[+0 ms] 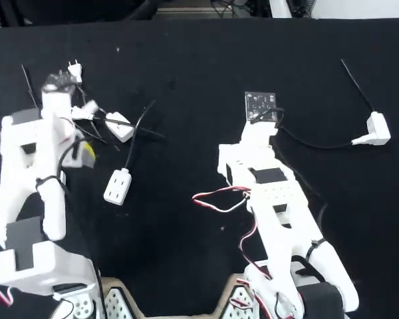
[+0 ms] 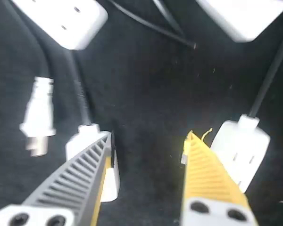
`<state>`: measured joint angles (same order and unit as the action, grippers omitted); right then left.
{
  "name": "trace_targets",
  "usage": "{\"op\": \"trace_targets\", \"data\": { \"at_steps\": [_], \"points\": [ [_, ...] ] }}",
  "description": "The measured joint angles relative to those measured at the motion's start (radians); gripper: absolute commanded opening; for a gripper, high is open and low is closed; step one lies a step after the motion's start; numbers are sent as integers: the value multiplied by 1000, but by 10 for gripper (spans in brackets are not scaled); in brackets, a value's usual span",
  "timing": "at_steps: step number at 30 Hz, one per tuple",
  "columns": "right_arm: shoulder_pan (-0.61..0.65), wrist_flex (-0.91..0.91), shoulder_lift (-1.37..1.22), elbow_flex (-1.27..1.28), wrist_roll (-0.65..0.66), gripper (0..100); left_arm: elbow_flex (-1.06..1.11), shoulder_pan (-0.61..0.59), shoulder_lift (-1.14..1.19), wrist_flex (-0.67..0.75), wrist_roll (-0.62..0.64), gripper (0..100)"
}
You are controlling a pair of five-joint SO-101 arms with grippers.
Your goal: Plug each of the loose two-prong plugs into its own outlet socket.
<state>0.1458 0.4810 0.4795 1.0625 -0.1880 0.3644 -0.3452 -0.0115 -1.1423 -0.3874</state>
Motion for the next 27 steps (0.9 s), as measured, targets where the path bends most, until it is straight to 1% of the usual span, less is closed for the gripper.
{"op": "trace_targets", "data": {
  "at_steps": [4, 9, 13, 16, 19, 22, 24, 27],
  "points": [
    [0, 0, 0, 0, 0, 222, 118, 51, 12, 51, -8, 242],
    [0, 0, 0, 0, 0, 222, 149, 170, 12, 54, -3, 242],
    [0, 0, 0, 0, 0, 222, 149, 250, 12, -5, 46, 242],
    [0, 0, 0, 0, 0, 222, 149, 304, 11, -55, 55, 242],
    [0, 0, 0, 0, 0, 222, 149, 356, -40, -97, 55, 242],
    [-3, 0, 0, 0, 0, 222, 180, 408, -117, -92, 63, 242],
    [-5, 0, 0, 0, 0, 222, 230, 433, -164, -60, 61, 242],
    [-5, 0, 0, 0, 0, 222, 292, 430, -232, -11, 63, 242]
  ]
}}
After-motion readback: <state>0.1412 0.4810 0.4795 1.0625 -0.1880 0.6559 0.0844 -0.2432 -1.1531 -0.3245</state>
